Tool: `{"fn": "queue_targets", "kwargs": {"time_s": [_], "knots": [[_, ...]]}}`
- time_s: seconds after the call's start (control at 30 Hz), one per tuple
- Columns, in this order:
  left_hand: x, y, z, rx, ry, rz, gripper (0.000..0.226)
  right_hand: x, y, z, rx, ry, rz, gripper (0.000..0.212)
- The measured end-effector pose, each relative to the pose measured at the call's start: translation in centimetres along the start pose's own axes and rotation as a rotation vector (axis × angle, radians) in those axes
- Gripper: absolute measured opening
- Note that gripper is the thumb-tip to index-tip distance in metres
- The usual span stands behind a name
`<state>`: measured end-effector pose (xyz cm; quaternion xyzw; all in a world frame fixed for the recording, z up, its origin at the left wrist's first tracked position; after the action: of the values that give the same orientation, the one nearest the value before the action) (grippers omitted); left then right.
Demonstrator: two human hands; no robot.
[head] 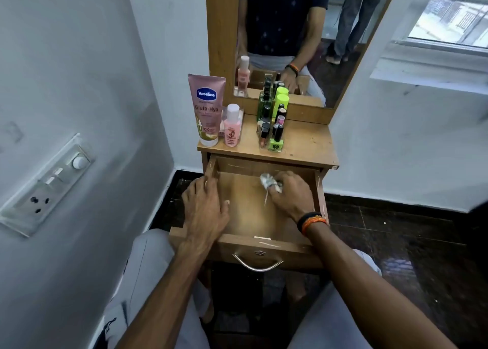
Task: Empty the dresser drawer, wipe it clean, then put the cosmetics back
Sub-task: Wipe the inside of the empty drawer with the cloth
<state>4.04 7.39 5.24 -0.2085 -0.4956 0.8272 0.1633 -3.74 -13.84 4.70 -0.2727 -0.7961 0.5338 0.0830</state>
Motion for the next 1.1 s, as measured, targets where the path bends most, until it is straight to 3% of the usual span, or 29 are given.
{"fn": "queue_targets", "kwargs": {"time_s": [0.1, 0.3, 0.47, 0.67, 0.77, 0.87, 1.1], "knots": [[0.6, 0.0, 0.0, -0.002, 0.004, -0.015, 0.061, 0.3, 4.0, -0.1, 0.105, -0.063, -0.275, 0.036], [1.4, 0.4, -0.1, 0.027, 0.082, -0.054, 0.072, 0.8, 5.6, 0.0, 0.227, -0.121, -0.313, 0.063], [1.0, 1.1, -1.4, 0.013, 0.12, -0.146, 0.089, 2.0, 7.6, 0.4, 0.226, -0.126, -0.5, 0.075], [0.6, 1.4, -2.9, 0.09, 0.059, -0.215, 0.07, 2.7, 9.0, 1.4, 0.339, -0.2, -0.626, 0.073], [0.4, 1.1, -3.5, 0.198, -0.013, -0.184, 0.048, 2.2, 9.4, 0.8, 0.392, -0.265, -0.621, 0.07], [0.3, 0.2, -4.0, 0.255, -0.046, -0.114, 0.034, 1.7, 10.2, -1.9, 0.4, -0.371, -0.601, 0.067], [0.3, 0.2, -4.3, 0.319, -0.037, -0.175, 0.048, 6.3, 12.0, -6.4, 0.33, -0.857, -0.694, 0.058]]}}
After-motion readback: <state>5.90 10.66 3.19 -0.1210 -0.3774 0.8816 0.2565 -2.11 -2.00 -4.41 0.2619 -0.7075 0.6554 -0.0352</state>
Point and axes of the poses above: each hand's wrist, its own x-axis away from the middle knuckle, its own y-axis out of the palm, z = x × y, the point moved 9 cm from there along -x, towards the middle knuckle, and after that the axes turned 1 degree about z, right-handed, at the moved point
